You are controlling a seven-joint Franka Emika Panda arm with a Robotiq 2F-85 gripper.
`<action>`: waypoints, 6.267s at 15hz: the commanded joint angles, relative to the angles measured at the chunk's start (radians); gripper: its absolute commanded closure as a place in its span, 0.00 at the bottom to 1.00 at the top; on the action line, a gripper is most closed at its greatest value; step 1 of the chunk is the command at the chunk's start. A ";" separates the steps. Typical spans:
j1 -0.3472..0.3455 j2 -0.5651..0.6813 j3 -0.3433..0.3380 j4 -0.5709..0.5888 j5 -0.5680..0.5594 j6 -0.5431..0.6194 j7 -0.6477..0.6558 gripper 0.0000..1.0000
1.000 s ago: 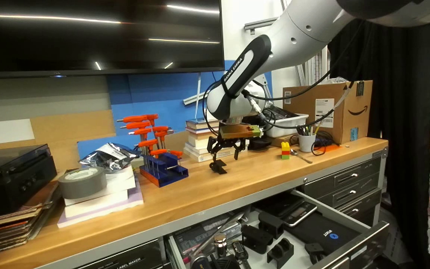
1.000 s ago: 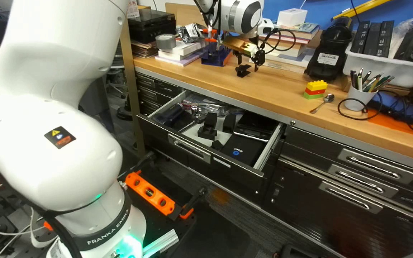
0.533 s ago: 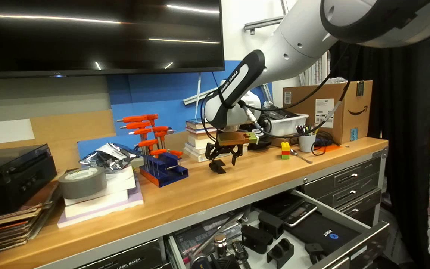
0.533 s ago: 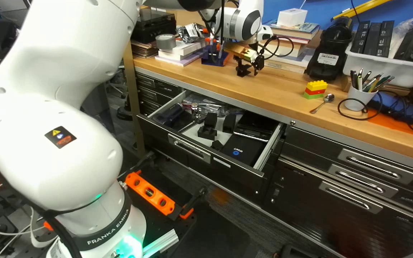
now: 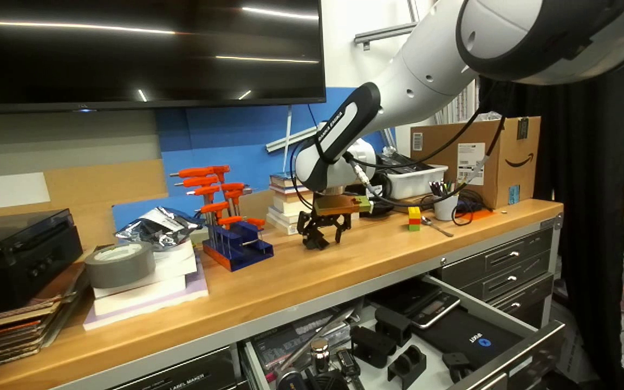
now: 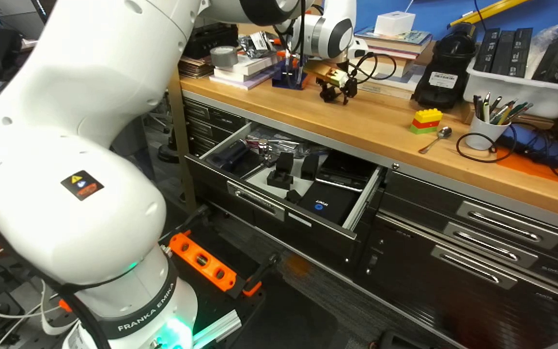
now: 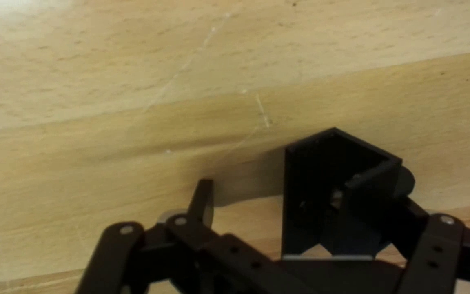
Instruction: Place the black objects on the counter inside the open drawer and close the drawer
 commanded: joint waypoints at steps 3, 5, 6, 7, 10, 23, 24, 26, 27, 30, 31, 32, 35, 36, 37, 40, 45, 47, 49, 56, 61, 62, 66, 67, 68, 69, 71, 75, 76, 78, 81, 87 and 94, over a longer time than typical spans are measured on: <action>0.017 0.035 -0.025 0.065 -0.021 -0.041 0.002 0.26; 0.017 0.034 -0.031 0.070 -0.029 -0.053 0.003 0.41; 0.019 0.034 -0.034 0.070 -0.032 -0.056 0.005 0.49; 0.020 0.033 -0.038 0.070 -0.036 -0.060 0.007 0.58; 0.024 0.021 -0.050 0.061 -0.053 -0.087 0.008 0.77; 0.055 -0.310 -0.122 -0.397 -0.259 -0.251 0.016 0.85; 0.052 -0.349 -0.115 -0.449 -0.266 -0.249 0.015 0.84; 0.043 -0.429 -0.092 -0.558 -0.258 -0.234 0.006 0.85; 0.041 -0.470 -0.081 -0.611 -0.251 -0.228 0.005 0.86; 0.031 -0.591 -0.037 -0.773 -0.221 -0.212 -0.009 0.85; 0.028 -0.629 -0.023 -0.828 -0.210 -0.206 -0.011 0.86; 0.026 -0.667 -0.009 -0.885 -0.194 -0.196 -0.014 0.85; 0.027 -0.744 0.029 -1.010 -0.129 -0.145 -0.013 0.85; 0.030 -0.759 0.042 -1.042 -0.101 -0.119 -0.013 0.84; 0.032 -0.773 0.054 -1.073 -0.074 -0.093 -0.019 0.85; 0.046 -0.777 0.093 -1.122 -0.003 -0.016 -0.022 0.85; 0.081 -0.737 0.161 -1.154 0.072 0.111 -0.021 0.85; 0.095 -0.720 0.179 -1.160 0.070 0.146 -0.027 0.86; 0.096 -0.700 0.190 -1.167 0.093 0.177 -0.060 0.86; 0.057 -0.592 0.207 -1.164 0.227 0.255 -0.231 0.86; 0.011 -0.518 0.219 -1.141 0.256 0.297 -0.315 0.86; -0.002 -0.504 0.224 -1.134 0.262 0.301 -0.328 0.85; -0.032 -0.472 0.234 -1.111 0.253 0.313 -0.345 0.84; -0.037 -0.466 0.234 -1.106 0.250 0.313 -0.345 0.86; -0.044 -0.461 0.235 -1.101 0.252 0.312 -0.348 0.85; -0.050 -0.456 0.234 -1.096 0.253 0.314 -0.349 0.86; -0.058 -0.448 0.229 -1.089 0.250 0.314 -0.345 0.85; -0.053 -0.454 0.190 -1.089 0.212 0.310 -0.304 0.45; -0.053 -0.455 0.183 -1.089 0.208 0.310 -0.300 0.36; -0.050 -0.459 0.170 -1.093 0.199 0.312 -0.293 0.22; -0.040 -0.471 0.157 -1.100 0.186 0.314 -0.277 0.00; 0.056 -0.539 0.037 -1.118 0.032 0.290 -0.057 0.00; 0.248 -0.614 -0.245 -1.121 -0.309 0.155 0.481 0.00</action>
